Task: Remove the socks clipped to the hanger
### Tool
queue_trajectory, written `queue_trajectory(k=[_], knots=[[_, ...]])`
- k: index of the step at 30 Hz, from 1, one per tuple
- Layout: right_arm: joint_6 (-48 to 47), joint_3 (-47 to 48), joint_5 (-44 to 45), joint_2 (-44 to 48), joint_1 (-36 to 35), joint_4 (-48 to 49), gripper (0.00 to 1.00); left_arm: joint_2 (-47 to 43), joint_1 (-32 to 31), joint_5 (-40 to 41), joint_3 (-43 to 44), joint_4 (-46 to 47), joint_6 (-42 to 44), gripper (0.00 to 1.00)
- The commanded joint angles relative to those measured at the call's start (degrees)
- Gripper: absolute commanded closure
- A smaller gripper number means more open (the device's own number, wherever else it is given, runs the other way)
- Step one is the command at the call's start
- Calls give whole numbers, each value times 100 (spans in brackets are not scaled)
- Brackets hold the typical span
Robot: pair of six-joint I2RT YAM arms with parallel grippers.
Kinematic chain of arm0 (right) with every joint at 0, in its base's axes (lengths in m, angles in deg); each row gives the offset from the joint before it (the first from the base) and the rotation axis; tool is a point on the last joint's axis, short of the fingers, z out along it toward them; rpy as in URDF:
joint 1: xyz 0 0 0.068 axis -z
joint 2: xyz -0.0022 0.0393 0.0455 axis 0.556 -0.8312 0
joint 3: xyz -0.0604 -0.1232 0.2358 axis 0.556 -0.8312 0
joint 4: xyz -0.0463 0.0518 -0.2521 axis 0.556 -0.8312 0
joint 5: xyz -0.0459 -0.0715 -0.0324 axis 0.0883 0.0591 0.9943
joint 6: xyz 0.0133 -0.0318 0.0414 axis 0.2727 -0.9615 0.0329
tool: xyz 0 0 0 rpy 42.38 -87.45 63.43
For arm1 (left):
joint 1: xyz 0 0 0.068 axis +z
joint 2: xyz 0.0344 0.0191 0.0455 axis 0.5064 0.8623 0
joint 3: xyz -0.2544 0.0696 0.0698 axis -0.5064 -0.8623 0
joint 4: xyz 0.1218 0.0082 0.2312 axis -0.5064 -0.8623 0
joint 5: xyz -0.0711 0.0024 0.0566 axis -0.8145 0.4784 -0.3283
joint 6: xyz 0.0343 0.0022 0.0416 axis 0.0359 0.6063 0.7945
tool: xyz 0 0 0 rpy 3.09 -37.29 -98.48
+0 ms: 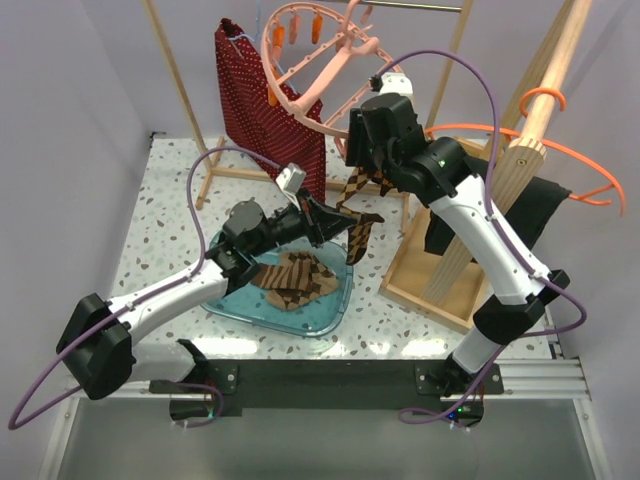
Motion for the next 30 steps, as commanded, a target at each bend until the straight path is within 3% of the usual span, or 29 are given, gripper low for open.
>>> queue_trajectory(k=[1, 22, 30], knots=[[52, -68, -69, 80, 34, 281, 40, -215, 14, -29, -7, 30, 95, 100], [201, -403, -306, 19, 60, 808, 59, -435, 14, -46, 37, -216, 148, 100], [192, -429, -315, 19, 87, 852, 71, -523, 14, -20, 37, -391, 201, 100]])
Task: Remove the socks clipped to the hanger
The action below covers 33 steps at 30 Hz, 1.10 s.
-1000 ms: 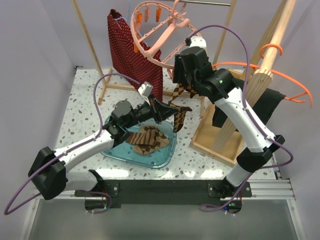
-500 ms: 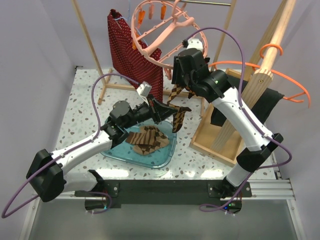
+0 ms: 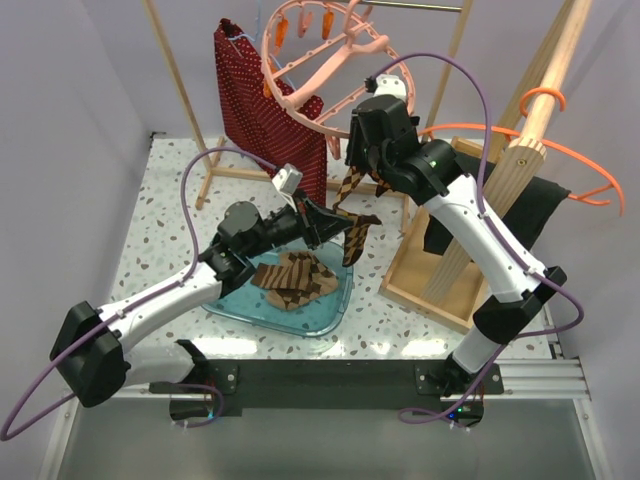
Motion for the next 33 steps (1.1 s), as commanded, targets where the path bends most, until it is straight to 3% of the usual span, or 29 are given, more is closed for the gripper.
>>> queue_trajectory(k=[1, 4, 5, 33], knots=[[37, -44, -33, 15, 43, 282, 73, -271, 14, -9, 44, -35, 190, 100], [55, -88, -68, 15, 52, 308, 85, -342, 14, 35, 26, -132, 234, 100], [46, -97, -77, 14, 52, 326, 100, -359, 14, 52, 9, -149, 234, 100], [503, -633, -235, 340, 113, 801, 100, -957, 14, 246, -730, -826, 304, 100]])
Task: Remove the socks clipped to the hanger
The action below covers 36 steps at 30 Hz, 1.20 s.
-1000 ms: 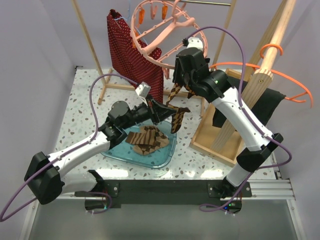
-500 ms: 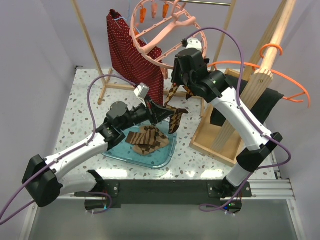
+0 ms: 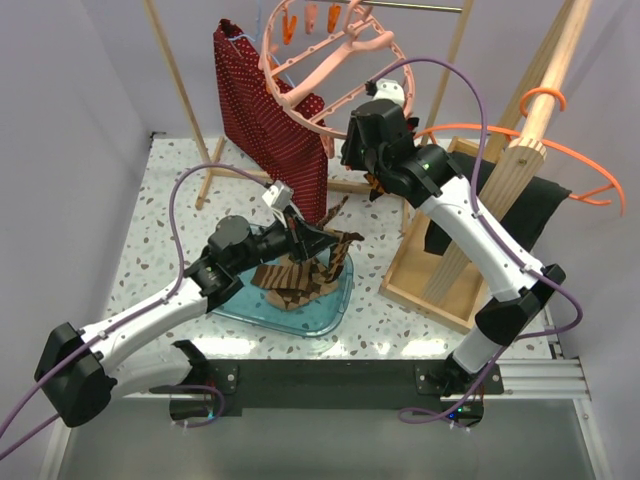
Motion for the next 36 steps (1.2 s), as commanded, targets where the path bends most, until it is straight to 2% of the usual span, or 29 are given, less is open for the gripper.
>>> queue_trajectory(k=[1, 6, 9, 13, 17, 19, 20, 22, 23, 25, 26, 31, 36], knots=[[197, -63, -12, 252, 35, 125, 100, -151, 12, -6, -135, -13, 103, 100], [197, -71, -73, 270, 43, 143, 100, -291, 12, 21, -258, -144, 85, 100], [179, -115, -108, 287, 43, 143, 100, -379, 11, 187, -223, -548, 147, 100], [162, -186, -135, 331, 52, 196, 100, -511, 20, 967, -83, -1758, 235, 100], [153, -195, -152, 331, 43, 178, 100, -888, 12, 1681, -153, -2544, 235, 99], [144, -195, -153, 349, 43, 204, 100, -1046, 12, 1804, -301, -2649, 217, 87], [144, -195, -170, 349, 52, 204, 100, -1152, 12, 1822, -328, -2693, 191, 75], [144, -203, -179, 349, 44, 196, 100, -1240, 12, 1849, -364, -2825, 165, 65], [127, -212, -179, 349, 43, 196, 100, -1328, 12, 1840, -373, -2860, 147, 52], [136, -221, -188, 340, 43, 178, 100, -1433, 12, 1919, -416, -2922, 121, 47], [127, -221, -188, 340, 43, 187, 100, -1547, 12, 1937, -451, -2896, 129, 37], [109, -177, -223, 314, 52, 160, 100, -1715, 12, 2393, -434, -3168, 121, 37], [74, -116, -249, 261, 52, 117, 100, -1637, 12, 2947, -321, -3589, 120, 45]])
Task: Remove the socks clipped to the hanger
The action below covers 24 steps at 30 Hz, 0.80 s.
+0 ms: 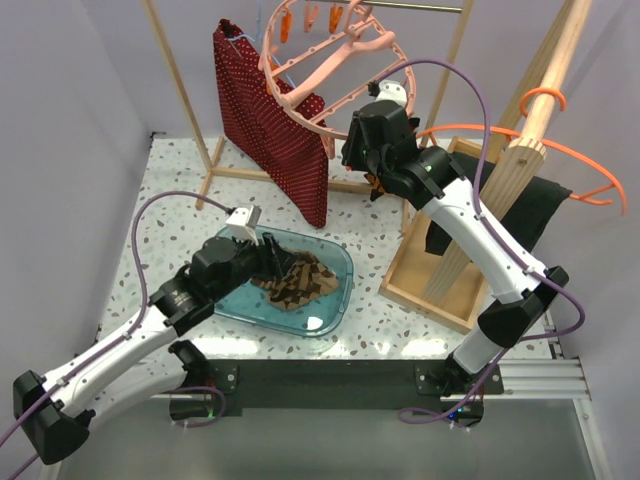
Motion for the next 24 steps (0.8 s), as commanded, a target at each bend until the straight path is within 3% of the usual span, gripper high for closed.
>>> queue_trajectory(k=[1, 6, 11, 16, 23, 24], knots=[[6, 64, -142, 141, 15, -28, 100, 267, 5, 865, 254, -664, 66, 45], [6, 55, -186, 88, 15, 7, 100, 629, -21, 1447, 633, -1326, 84, 41], [6, 64, -221, 88, 15, -2, 100, -143, -48, 1590, 458, -1064, 180, 43], [-29, 81, -265, 79, 15, -28, 100, -698, -48, 194, -227, 1113, 532, 39], [-38, 196, -371, 70, 15, -81, 100, 996, -13, -378, 9, 2661, 426, 32], [-29, 204, -379, 70, 24, -81, 100, 1216, -13, -624, 97, 3212, 409, 31]])
